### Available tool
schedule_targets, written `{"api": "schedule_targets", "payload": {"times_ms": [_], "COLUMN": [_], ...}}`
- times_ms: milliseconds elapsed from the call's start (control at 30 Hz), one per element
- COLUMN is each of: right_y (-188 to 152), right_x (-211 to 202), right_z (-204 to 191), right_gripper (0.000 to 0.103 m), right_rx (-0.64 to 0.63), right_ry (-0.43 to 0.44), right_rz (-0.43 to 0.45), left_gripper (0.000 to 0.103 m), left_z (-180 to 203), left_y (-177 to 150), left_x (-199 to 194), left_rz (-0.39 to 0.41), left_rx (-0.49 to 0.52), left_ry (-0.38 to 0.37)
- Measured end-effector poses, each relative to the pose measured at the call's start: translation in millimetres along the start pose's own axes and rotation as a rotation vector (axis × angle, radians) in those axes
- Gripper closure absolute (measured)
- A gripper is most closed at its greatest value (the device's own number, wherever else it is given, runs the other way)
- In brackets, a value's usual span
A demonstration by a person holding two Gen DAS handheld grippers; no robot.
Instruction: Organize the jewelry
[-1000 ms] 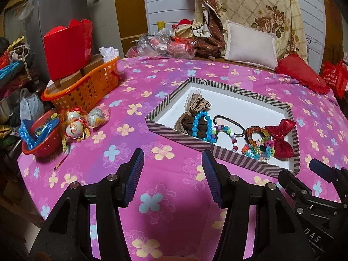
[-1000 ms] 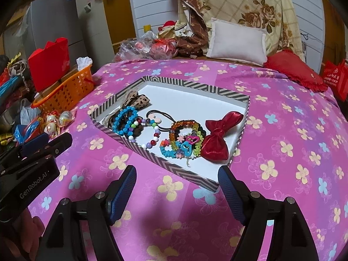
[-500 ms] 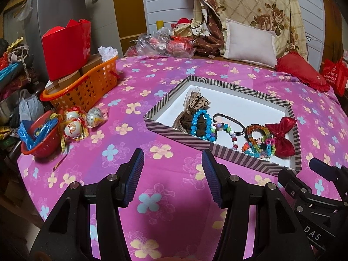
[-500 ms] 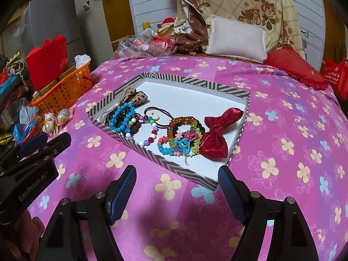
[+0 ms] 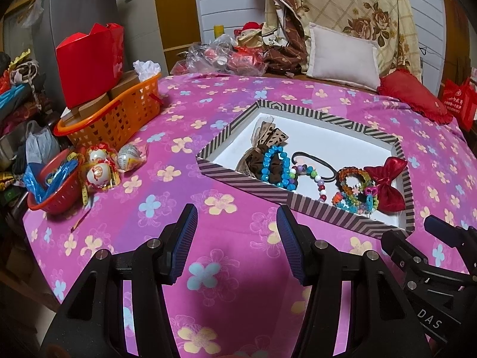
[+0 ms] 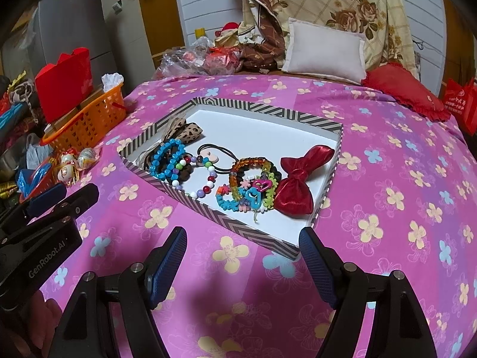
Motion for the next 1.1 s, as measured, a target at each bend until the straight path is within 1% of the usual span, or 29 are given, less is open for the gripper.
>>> {"api": "schedule_targets", "payload": {"times_ms": [1100], "right_y": [-2.5], "right_x": [6.7], "right_z": [-0.6], "right_gripper": [0.027], "right_rx": [0.004], "right_ry": [-0.001], "right_rz": [-0.026], "left_gripper": [0.048], "left_z": [1.4], "left_y": [-0.9], "left_x": [0.5], "left_rz": [-0.004], "left_rx": [0.000], "left_ry": [0.002]}}
Point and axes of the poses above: each gripper's, at about its wrist camera, not at the fingertips, and x roughly the way its jaws point, z to its right, y to its top, the point moved 4 cm from there along x, roughly the way its jaws point, and after that the axes turned 6 degrees about -z, right-handed, at the moved point
